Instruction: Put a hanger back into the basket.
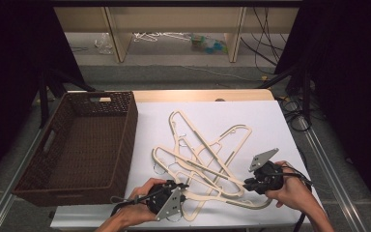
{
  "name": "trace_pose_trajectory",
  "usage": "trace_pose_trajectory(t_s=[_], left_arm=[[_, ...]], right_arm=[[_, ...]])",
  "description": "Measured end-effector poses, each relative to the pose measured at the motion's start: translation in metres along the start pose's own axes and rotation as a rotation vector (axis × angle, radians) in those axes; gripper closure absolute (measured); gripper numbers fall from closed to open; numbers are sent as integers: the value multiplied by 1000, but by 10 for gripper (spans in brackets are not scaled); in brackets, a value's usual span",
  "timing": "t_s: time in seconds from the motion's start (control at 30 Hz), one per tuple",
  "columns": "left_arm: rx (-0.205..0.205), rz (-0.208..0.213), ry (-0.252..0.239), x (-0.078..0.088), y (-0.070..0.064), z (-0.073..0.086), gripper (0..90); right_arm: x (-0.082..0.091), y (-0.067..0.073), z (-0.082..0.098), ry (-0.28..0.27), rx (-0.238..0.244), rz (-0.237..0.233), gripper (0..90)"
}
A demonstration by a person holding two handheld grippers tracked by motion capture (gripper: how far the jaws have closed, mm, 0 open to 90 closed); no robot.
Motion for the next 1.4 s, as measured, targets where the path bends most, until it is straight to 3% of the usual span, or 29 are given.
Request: trace_pose_trajectory(t_s=[0.07, 0.13, 0.17, 0.37, 0.4, 0.43, 0.5, 0.53, 0.6, 0.67, 0.73, 0.83, 0.87, 0.9, 0.97, 1.13, 1.2, 1.27, 1.4], left_arm=[[-37, 15, -4, 2, 0, -4, 680], [-48, 23, -6, 4, 1, -7, 693], [-76, 37, -13, 7, 2, -13, 715], [-121, 45, -31, 15, 3, -26, 782], [-146, 59, -24, 20, 6, -33, 794], [-123, 42, -45, 21, 6, -36, 811], [-123, 45, -49, 26, 8, -43, 834], [-126, 36, -46, 28, 9, -47, 848], [-107, 49, -43, 32, 11, -51, 856], [-82, 50, -44, 34, 13, -52, 856], [-53, 47, -28, 35, 14, -52, 856], [-1, 42, -18, 40, 20, -53, 856], [-1, 42, -18, 40, 20, -53, 856], [58, 38, -27, 45, 25, -54, 856], [124, 41, -41, 51, 31, -54, 857], [267, 51, -62, 65, 42, -54, 856], [325, 65, -73, 70, 44, -54, 856], [372, 64, -69, 75, 47, -55, 856], [431, 57, -81, 81, 53, -53, 857]], right_arm=[[-1, -1, 1, 1, 5, -6, 797], [-2, -1, 2, 3, 6, -13, 797], [-4, -2, 4, 3, 5, -17, 796], [-8, -3, 8, 9, -9, -43, 778], [-7, -4, 9, 8, -11, -51, 771], [-7, -4, 9, 9, -13, -51, 750], [-3, -5, 7, -19, -30, -22, 638], [2, -6, 6, -47, -63, 12, 605], [9, -10, 4, -117, -77, 43, 559], [18, -12, 3, -166, -122, 73, 488], [26, -15, 3, -215, -133, 108, 471], [41, -21, 3, -322, -182, 161, 418], [41, -21, 3, -322, -182, 161, 418], [54, -26, 5, -398, -225, 205, 401], [62, -29, 8, -444, -258, 220, 391], [76, -39, 15, -544, -319, 313, 349], [81, -42, 20, -581, -360, 331, 338], [85, -45, 25, -570, -409, 345, 333], [82, -52, 36, -567, -442, 362, 317]])
Point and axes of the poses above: each handheld gripper's, and its own axes: x roughly backward along the jaws, z roughly out of its underside, y roughly to its left, the point moved 2 cm from there along -x, roughly forward along the jaws, and after that the axes turned 3 degrees about -z, right-handed, at the moved point
